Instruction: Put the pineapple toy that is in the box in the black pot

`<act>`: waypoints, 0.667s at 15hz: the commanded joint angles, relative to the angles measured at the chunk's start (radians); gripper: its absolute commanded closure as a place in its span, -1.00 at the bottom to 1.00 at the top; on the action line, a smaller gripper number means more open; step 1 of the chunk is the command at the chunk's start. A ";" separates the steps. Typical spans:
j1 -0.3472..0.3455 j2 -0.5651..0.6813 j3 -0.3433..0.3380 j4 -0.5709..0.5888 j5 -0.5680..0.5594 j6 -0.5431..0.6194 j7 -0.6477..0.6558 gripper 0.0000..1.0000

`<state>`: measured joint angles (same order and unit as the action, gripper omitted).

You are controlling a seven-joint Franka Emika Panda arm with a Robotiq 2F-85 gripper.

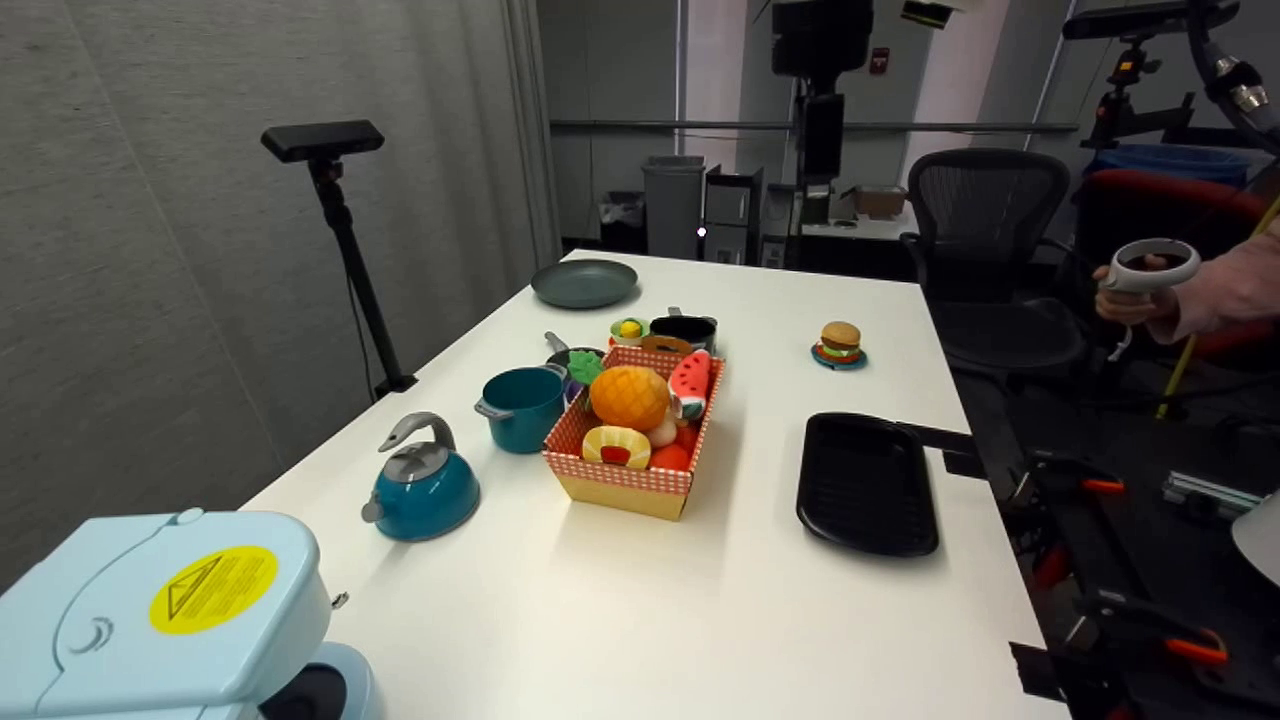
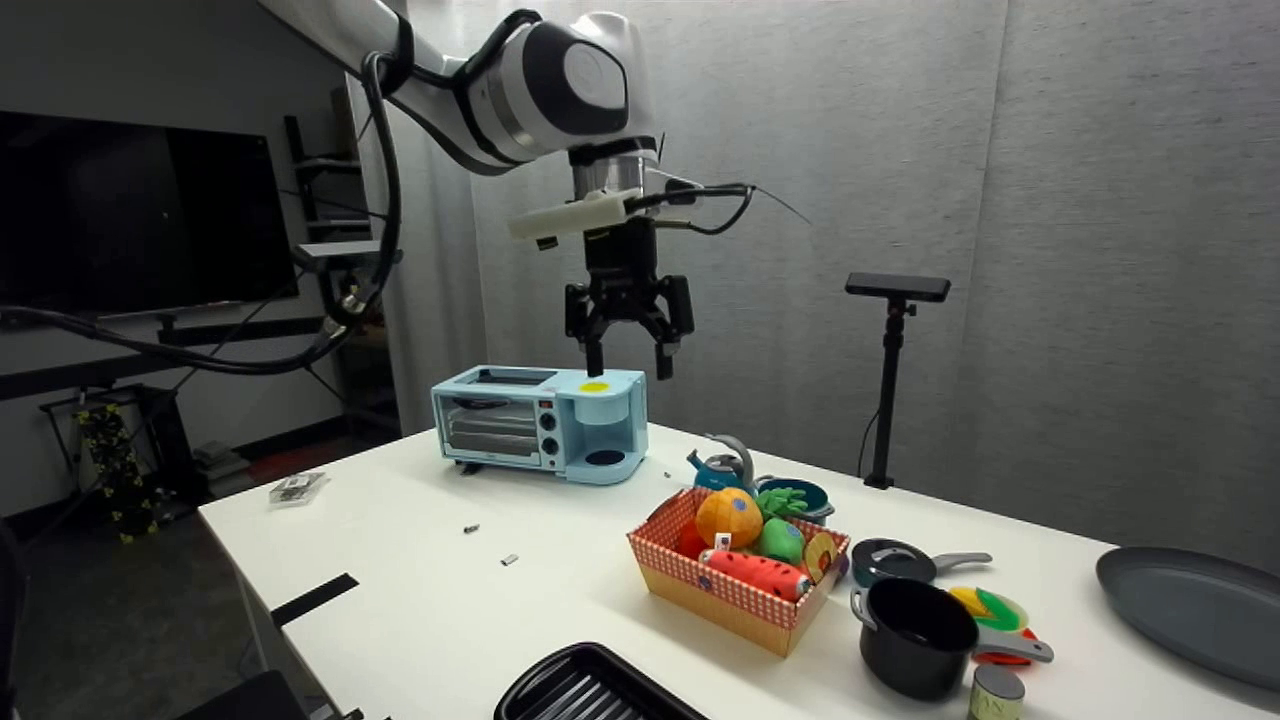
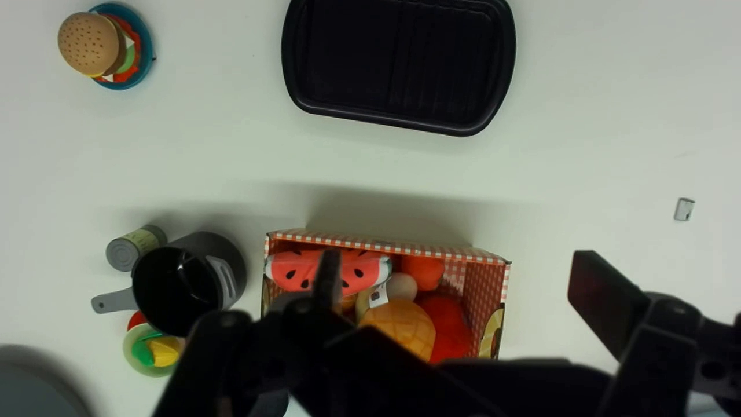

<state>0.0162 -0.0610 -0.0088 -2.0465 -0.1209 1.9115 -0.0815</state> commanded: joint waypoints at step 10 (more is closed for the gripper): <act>-0.016 0.176 -0.005 0.093 0.041 -0.024 0.023 -1.00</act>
<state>0.0140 0.0942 -0.0139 -1.9897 -0.1199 1.9125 -0.0526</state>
